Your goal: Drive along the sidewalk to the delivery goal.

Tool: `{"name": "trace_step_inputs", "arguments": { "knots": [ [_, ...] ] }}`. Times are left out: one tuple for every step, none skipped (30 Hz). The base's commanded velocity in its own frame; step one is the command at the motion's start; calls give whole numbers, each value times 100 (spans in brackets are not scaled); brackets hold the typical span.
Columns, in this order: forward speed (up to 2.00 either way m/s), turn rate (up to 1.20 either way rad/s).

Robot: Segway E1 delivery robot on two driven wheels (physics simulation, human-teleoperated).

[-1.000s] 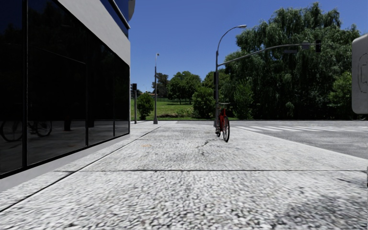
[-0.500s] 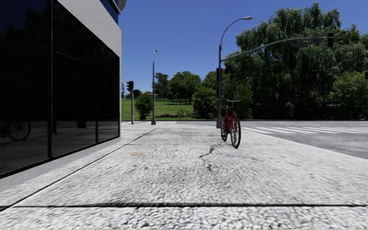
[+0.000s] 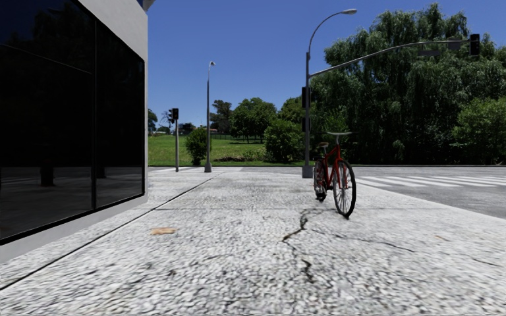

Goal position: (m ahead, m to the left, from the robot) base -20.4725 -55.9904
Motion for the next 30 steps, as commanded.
{"name": "trace_step_inputs", "arguments": {
  "knots": [
    [200, 0],
    [200, 0],
    [200, 0],
    [200, 0],
    [200, 0],
    [200, 0],
    [200, 0],
    [200, 0],
    [200, 0],
    [200, 0],
    [200, 0],
    [200, 0],
    [200, 0],
    [200, 0],
    [200, 0],
    [200, 0],
    [200, 0],
    [200, 0],
    [200, 0],
    [200, 0],
    [200, 0],
    [200, 0],
    [200, 0],
    [200, 0],
    [200, 0],
    [200, 0],
    [200, 0],
    [200, 0],
    [200, 0],
    [200, 0]
  ]
}}
